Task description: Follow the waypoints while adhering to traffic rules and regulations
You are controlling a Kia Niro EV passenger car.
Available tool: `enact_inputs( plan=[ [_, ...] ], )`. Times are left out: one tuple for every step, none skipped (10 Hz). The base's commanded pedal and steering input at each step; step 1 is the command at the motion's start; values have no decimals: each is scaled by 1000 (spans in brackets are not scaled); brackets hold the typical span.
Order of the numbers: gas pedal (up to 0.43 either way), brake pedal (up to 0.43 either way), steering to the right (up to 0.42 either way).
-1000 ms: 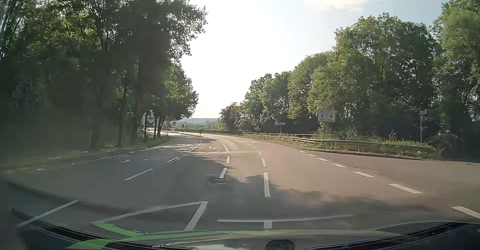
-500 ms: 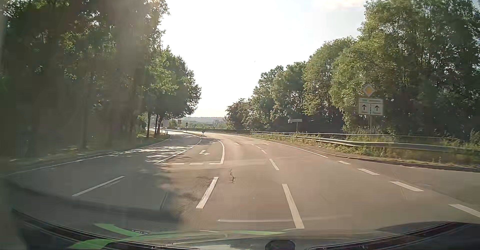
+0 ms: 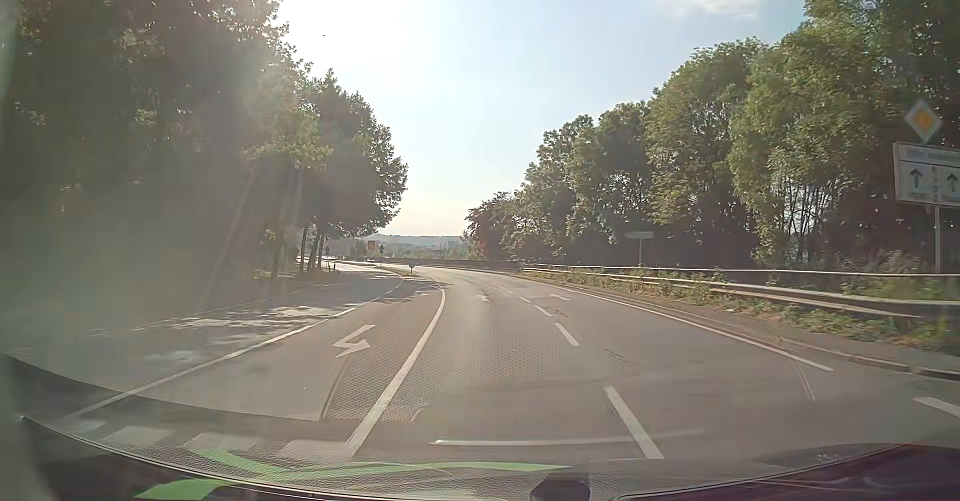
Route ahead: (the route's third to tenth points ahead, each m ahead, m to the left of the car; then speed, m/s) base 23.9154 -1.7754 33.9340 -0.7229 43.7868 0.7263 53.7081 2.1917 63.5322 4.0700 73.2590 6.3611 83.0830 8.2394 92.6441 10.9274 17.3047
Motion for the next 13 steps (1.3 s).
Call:
enact_inputs(
  plan=[
    [177, 0, -19],
    [189, 0, -18],
    [197, 0, -18],
    [197, 0, -18],
    [189, 0, -18],
    [157, 0, -18],
    [130, 0, -18],
    [118, 0, -18],
    [118, 0, -18],
    [118, 0, -19],
    [118, 0, -18],
    [118, 0, -18],
    [118, 0, -18]
  ],
)
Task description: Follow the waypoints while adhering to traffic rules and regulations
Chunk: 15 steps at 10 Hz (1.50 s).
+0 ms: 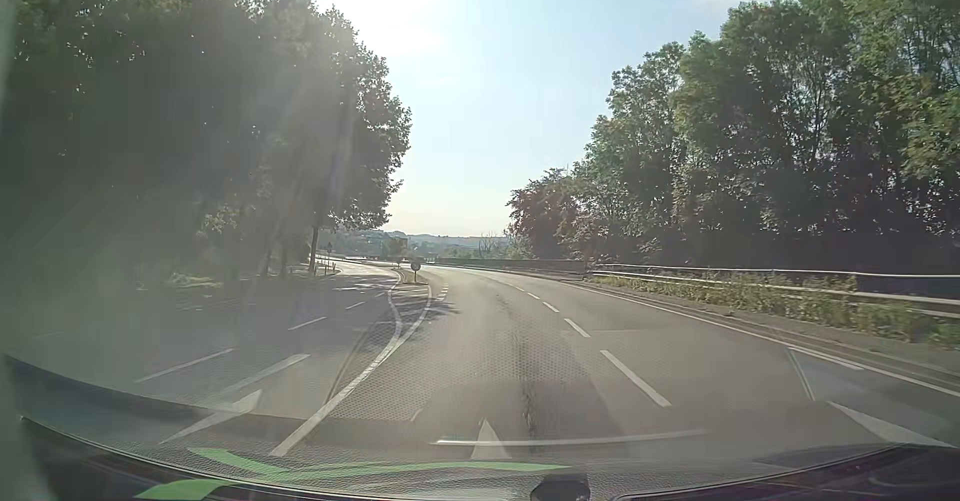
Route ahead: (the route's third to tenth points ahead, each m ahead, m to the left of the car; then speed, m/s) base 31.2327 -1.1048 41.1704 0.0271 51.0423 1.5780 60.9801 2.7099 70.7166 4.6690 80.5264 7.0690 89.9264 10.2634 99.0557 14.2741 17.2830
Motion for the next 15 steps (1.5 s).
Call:
enact_inputs(
  plan=[
    [118, 0, -18],
    [118, 0, -18],
    [130, 0, -18],
    [138, 0, -18],
    [150, 0, -18],
    [157, 0, -19],
    [177, 0, -19],
    [177, 0, -18],
    [177, 0, -17],
    [189, 0, -16],
    [189, 0, -17],
    [189, 0, -19],
    [197, 0, -21],
    [197, 0, -24],
    [189, 0, -23]
  ],
)
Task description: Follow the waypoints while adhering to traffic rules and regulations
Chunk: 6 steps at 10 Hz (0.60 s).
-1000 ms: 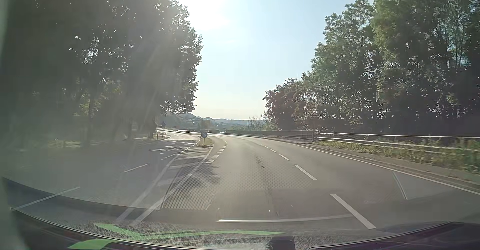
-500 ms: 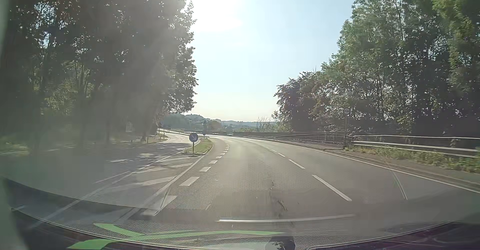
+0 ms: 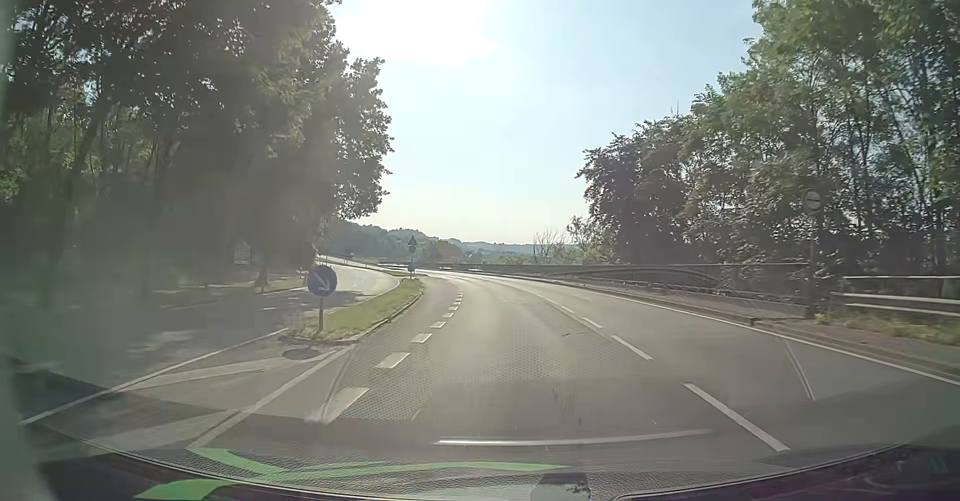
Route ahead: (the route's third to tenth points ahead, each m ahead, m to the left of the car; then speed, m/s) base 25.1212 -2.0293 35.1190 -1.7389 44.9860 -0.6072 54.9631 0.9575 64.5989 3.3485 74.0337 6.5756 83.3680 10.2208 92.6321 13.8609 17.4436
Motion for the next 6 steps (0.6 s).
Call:
enact_inputs(
  plan=[
    [177, 0, -21],
    [169, 0, -19],
    [150, 0, -15],
    [150, 0, -12],
    [130, 0, -11],
    [130, 0, -10]
  ],
)
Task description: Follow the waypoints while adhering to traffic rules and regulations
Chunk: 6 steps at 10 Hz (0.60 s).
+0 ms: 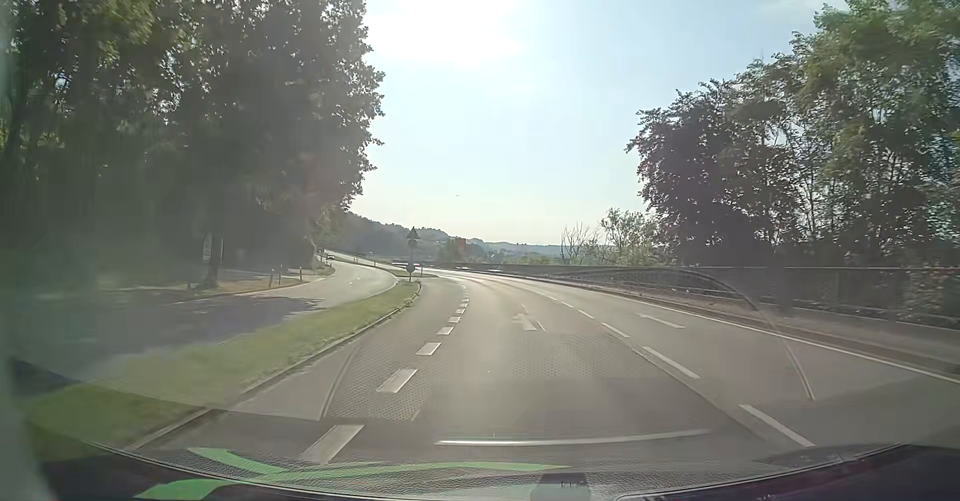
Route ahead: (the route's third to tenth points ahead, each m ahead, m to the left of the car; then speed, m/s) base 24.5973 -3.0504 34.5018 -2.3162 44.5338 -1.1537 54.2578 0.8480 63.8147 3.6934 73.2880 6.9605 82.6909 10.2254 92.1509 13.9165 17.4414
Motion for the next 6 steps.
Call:
enact_inputs(
  plan=[
    [130, 0, -9],
    [130, 0, -9],
    [138, 0, -8],
    [138, 0, -8],
    [138, 0, -8],
    [118, 0, -9]
  ],
)
